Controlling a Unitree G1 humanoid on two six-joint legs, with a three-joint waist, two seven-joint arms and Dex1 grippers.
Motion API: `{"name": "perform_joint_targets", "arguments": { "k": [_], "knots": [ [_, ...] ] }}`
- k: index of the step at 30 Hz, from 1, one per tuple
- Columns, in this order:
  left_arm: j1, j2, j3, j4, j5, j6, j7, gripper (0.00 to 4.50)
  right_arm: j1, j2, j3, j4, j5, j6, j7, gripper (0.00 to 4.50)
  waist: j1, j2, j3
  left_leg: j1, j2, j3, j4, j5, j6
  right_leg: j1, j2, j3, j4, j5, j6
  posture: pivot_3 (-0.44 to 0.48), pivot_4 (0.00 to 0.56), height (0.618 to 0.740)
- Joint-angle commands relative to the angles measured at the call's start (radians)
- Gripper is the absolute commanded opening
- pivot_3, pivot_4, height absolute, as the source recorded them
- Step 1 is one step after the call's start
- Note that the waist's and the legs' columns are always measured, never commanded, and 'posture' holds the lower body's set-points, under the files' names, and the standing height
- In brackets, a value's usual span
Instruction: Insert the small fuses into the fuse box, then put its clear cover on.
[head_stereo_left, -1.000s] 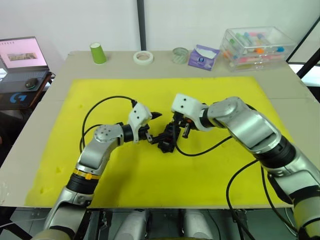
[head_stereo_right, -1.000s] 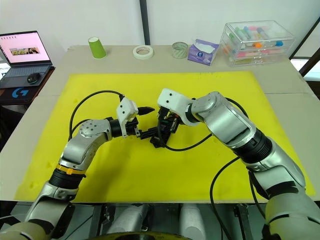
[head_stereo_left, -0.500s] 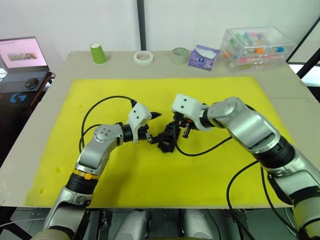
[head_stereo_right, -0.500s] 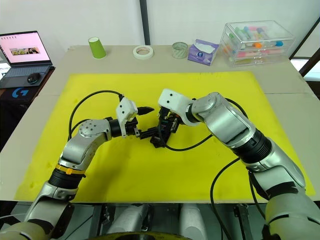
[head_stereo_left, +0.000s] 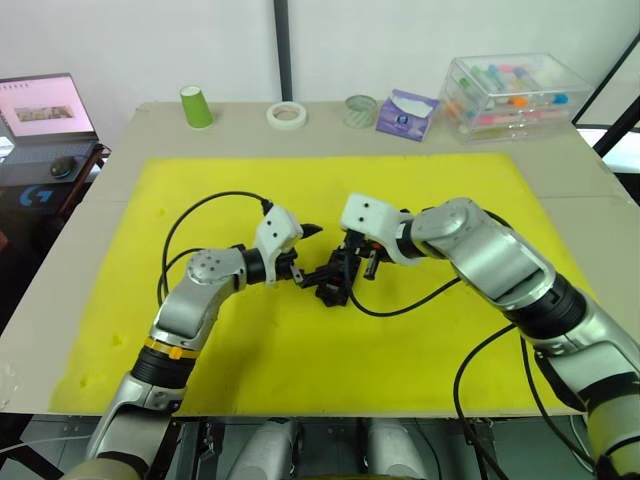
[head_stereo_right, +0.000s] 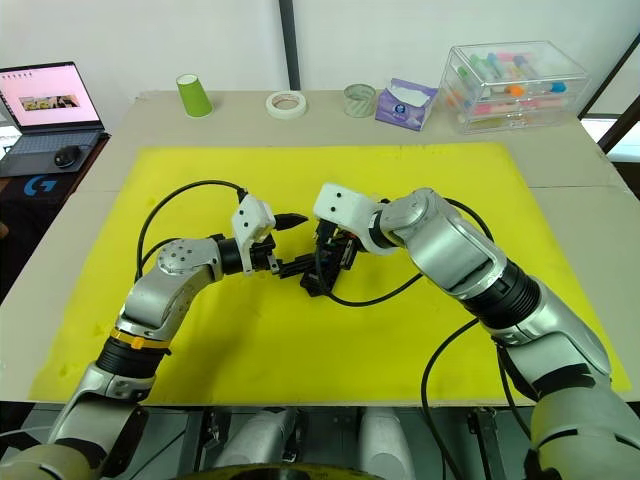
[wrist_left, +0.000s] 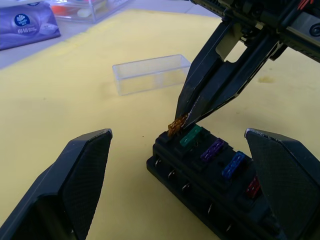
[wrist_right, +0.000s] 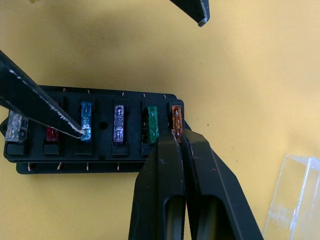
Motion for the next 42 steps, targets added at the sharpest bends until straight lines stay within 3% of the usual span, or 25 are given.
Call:
{"name": "perform_joint_targets", "arguments": {
  "k": [1, 6, 7, 8, 14, 25, 38, 42],
  "knots": [
    [0.001, 0.006, 0.012, -0.042, -0.01, 0.007, 0.005, 4.47, -0.008, 0.002, 0.001, -0.003, -0.008, -0.013, 0.011, 0.0, 0.0, 0.0, 0.0, 0.0, 0.0, 0.0, 0.0, 0.0, 0.0, 0.0, 0.0, 0.0, 0.0, 0.0, 0.0, 0.0, 0.15, 0.74],
    [-0.001, 0.006, 0.013, -0.044, -0.008, 0.012, 0.006, 4.47, -0.01, 0.004, 0.0, 0.004, -0.013, -0.022, 0.017, 0.0, 0.0, 0.0, 0.0, 0.0, 0.0, 0.0, 0.0, 0.0, 0.0, 0.0, 0.0, 0.0, 0.0, 0.0, 0.0, 0.0, 0.15, 0.74],
    [-0.001, 0.006, 0.013, -0.044, -0.008, 0.012, 0.006, 4.5, -0.009, 0.006, -0.003, 0.002, -0.012, -0.022, 0.018, 0.5, 0.0, 0.0, 0.0, 0.0, 0.0, 0.0, 0.0, 0.0, 0.0, 0.0, 0.0, 0.0, 0.0, 0.0, 0.0, 0.0, 0.15, 0.74],
    [-0.001, 0.006, 0.014, -0.044, -0.008, 0.013, 0.006, 4.5, -0.008, 0.007, -0.008, 0.0, -0.008, -0.019, 0.021, 0.68, 0.0, 0.0, 0.0, 0.0, 0.0, 0.0, 0.0, 0.0, 0.0, 0.0, 0.0, 0.0, 0.0, 0.0, 0.0, 0.0, 0.15, 0.74],
    [-0.003, 0.006, 0.014, -0.04, -0.007, 0.011, 0.005, 4.5, -0.01, -0.006, -0.025, 0.0, -0.012, -0.024, 0.027, 2.77, 0.0, 0.0, 0.0, 0.0, 0.0, 0.0, 0.0, 0.0, 0.0, 0.0, 0.0, 0.0, 0.0, 0.0, 0.0, 0.0, 0.15, 0.74],
    [-0.011, 0.008, 0.012, -0.03, -0.006, 0.009, -0.002, 4.5, -0.025, -0.063, -0.096, -0.014, 0.027, -0.039, 0.1, 2.77, 0.001, 0.0, 0.0, 0.0, 0.0, 0.0, 0.0, 0.0, 0.0, 0.0, 0.0, 0.0, 0.0, 0.0, 0.0, 0.0, 0.15, 0.74],
    [-0.007, 0.013, 0.002, -0.042, -0.022, 0.032, -0.043, 4.5, 0.007, -0.049, -0.21, -0.061, 0.106, -0.039, 0.115, 2.77, 0.002, 0.0, 0.0, 0.0, 0.0, 0.0, 0.0, 0.0, 0.0, 0.0, 0.0, 0.0, 0.0, 0.0, 0.0, 0.0, 0.15, 0.74],
    [-0.005, 0.009, 0.0, -0.05, -0.03, 0.043, -0.055, 4.5, 0.058, -0.02, -0.259, -0.095, 0.125, -0.053, 0.078, 1.85, 0.001, 0.0, 0.0, 0.0, 0.0, 0.0, 0.0, 0.0, 0.0, 0.0, 0.0, 0.0, 0.0, 0.0, 0.0, 0.0, 0.15, 0.74]
  ]
}}
